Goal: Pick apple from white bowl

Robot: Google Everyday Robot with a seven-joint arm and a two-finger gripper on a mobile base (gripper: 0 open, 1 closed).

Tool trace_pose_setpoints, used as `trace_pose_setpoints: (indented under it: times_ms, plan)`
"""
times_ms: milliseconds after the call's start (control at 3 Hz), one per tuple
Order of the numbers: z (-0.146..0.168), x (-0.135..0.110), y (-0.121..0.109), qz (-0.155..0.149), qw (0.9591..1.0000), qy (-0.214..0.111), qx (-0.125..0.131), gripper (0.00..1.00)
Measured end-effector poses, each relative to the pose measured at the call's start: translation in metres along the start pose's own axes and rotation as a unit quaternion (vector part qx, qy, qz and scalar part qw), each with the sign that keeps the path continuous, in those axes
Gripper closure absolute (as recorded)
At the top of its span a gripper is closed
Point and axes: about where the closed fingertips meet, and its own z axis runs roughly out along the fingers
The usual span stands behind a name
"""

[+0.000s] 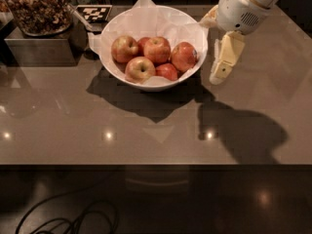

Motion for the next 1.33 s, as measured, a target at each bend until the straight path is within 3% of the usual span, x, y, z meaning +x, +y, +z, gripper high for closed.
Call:
trace_pose_setpoints:
  times_ms: [667, 1000, 1333]
  plan:
    - [0.031, -0.057, -0.047, -0.064, 0.9978, -0.004, -0.014, 0.0]
    - [0.032, -0.063, -0.053, -0.066, 0.9978, -0.01, -0.005, 0.0]
    - [0.041, -0.053, -0.058, -0.053, 0.9984, -0.02, 0.001, 0.0]
